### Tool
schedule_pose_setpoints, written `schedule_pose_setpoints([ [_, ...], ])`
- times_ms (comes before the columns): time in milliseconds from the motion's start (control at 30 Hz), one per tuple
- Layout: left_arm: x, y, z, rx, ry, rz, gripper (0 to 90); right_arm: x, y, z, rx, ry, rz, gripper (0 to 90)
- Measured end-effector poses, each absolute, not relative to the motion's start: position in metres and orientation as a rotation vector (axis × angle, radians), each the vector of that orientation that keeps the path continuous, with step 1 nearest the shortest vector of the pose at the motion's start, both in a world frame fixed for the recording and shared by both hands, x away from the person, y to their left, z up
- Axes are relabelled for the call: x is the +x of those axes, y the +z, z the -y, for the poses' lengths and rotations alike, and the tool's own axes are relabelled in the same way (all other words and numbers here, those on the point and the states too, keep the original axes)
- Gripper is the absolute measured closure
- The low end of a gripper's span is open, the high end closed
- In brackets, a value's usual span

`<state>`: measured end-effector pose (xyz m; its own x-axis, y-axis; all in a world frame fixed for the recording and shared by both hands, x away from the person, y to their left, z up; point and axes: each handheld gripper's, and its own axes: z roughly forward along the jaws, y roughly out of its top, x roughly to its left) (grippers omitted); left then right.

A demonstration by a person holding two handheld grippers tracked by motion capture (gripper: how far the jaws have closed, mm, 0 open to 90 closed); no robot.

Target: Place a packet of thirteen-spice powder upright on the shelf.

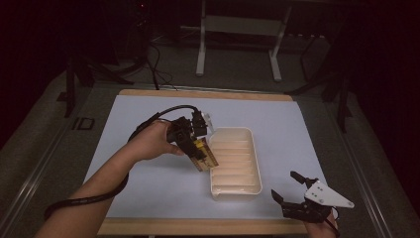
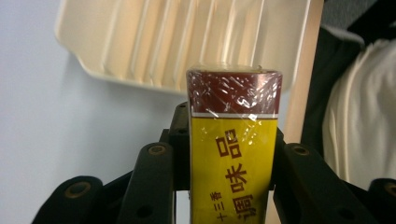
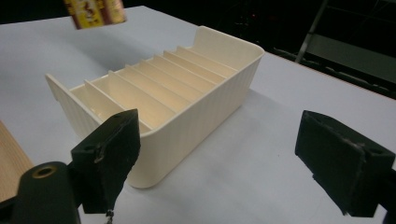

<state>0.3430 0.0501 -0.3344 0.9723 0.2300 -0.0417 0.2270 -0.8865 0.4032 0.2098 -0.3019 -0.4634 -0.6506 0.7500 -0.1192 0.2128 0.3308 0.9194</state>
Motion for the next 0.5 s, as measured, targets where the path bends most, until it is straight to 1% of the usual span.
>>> schedule_pose_setpoints([
  [133,0.345,-0.335,-0.044,2.672,0.003,-0.314,68.5,0.21,-0.463,0.302,0.843,1.307,-2.062,14.1],
  [333,0.349,-0.342,-0.032,2.631,0.005,-0.224,68.6,0.21,-0.464,0.302,0.839,1.308,-2.06,14.1],
  [500,0.352,-0.348,-0.02,2.594,0.035,-0.173,68.6,0.21,-0.464,0.302,0.839,1.308,-2.061,14.1],
])
